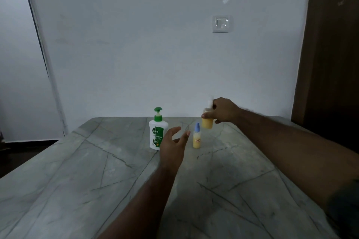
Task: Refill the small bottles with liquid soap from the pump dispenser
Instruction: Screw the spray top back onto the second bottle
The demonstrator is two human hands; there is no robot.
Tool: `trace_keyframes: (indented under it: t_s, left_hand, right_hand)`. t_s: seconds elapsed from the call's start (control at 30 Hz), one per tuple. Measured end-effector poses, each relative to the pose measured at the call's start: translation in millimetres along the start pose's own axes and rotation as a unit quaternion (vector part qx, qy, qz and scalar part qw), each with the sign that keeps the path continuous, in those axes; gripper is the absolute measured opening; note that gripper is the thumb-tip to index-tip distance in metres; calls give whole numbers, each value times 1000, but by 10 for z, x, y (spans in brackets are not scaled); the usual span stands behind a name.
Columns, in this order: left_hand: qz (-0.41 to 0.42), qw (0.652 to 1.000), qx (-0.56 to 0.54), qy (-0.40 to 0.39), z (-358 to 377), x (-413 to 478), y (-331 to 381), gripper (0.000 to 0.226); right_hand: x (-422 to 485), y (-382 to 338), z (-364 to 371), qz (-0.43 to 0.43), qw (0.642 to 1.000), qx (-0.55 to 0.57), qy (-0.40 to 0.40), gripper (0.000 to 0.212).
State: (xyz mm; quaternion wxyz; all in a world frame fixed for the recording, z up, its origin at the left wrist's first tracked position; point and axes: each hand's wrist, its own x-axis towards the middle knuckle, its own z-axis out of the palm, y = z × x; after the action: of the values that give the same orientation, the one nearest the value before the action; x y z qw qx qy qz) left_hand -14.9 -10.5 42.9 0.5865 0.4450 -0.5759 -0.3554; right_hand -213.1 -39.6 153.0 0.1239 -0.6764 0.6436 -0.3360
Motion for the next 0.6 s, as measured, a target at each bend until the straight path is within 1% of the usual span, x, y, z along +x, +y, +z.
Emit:
trace_keyframes:
  t_s: [0.13,0.23,0.4,0.53,0.6]
  left_hand:
    - [6,1000,15,15,-21,3,-82,38]
    - [2,999,28,30,-45,26,-157,32]
    - [-3,999,16,36,-59,44,-184,29]
    - [-4,999,18,31,-41,41,-190,28]
    - [-6,999,21,32,-37,52,-194,29]
  right_hand:
    - [108,352,171,36,999,-30,8,42]
    - [152,570,297,40,995,-92,-2,36]
    - [230,817,442,52,992,-114,-2,35]
    - [276,919,549,60,989,-136,-17,43]
    - [295,956,601,63,988,-138,-20,43]
